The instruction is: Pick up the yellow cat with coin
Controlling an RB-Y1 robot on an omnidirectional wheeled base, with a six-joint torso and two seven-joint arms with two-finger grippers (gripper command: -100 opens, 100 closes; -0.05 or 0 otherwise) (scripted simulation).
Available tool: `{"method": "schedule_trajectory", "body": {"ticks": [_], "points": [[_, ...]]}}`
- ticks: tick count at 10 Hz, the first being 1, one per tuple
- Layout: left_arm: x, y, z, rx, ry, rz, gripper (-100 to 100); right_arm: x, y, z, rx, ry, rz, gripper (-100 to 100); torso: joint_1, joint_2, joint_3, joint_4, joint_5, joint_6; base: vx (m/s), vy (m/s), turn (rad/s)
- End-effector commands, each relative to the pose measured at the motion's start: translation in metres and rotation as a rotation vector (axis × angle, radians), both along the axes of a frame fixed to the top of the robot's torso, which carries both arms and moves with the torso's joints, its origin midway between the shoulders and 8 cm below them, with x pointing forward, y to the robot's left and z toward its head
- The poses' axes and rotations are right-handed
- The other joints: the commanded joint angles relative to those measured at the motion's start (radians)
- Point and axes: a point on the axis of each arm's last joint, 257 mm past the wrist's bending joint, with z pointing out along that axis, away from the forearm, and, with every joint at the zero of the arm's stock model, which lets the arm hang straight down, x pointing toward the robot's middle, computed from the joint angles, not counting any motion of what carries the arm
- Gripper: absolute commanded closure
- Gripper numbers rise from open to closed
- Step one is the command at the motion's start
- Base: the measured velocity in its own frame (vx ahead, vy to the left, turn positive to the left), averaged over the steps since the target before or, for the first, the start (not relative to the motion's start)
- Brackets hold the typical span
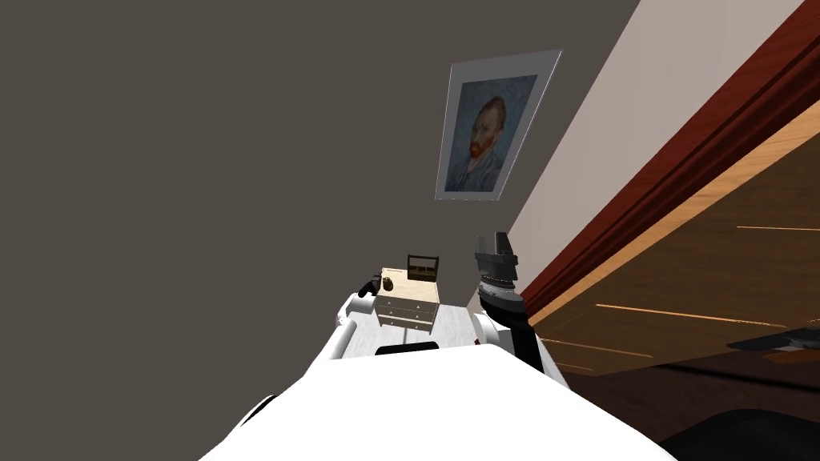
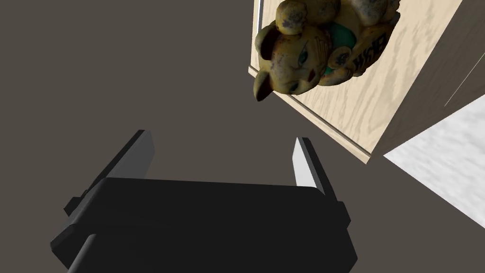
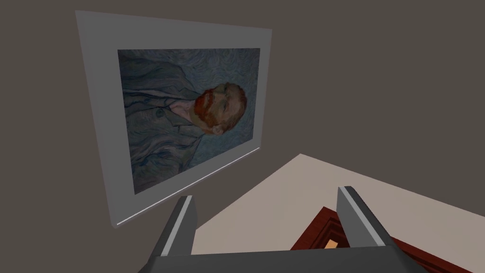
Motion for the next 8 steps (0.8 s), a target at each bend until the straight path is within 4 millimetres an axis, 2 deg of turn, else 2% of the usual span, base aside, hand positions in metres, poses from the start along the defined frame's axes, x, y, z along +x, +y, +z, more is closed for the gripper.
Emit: {"method": "schedule_trajectory", "body": {"ticks": [1,5,6,7,8], "points": [[-0.007,-0.013,-0.016,-0.008,0.062,-0.010,-100,0.000,0.000,0.000,0.000,0.000,0.000,0,0.000,0.000,0.000,0.000,0.000,0.000,0.086,0.022,-0.035],[-0.026,-0.044,-0.049,-0.035,0.181,-0.028,-100,0.000,0.000,0.000,0.000,0.000,0.000,0,-0.001,0.000,0.000,0.000,0.000,0.000,0.079,0.015,-0.021],[-0.038,-0.052,-0.062,-0.044,0.223,-0.030,-100,0.000,0.000,0.000,0.000,0.000,0.000,0,-0.001,0.001,0.000,0.000,0.000,0.000,0.069,0.005,-0.020],[-0.033,-0.046,-0.055,-0.039,0.197,-0.028,-100,0.000,0.000,0.000,0.000,0.000,0.000,0,-0.001,0.001,0.000,0.000,0.000,0.000,0.031,0.001,-0.003],[-0.035,-0.047,-0.057,-0.040,0.203,-0.029,0,0.000,0.000,0.000,0.000,0.000,0.000,0,-0.001,0.003,0.001,0.000,0.000,0.000,0.006,0.000,0.001]]}}
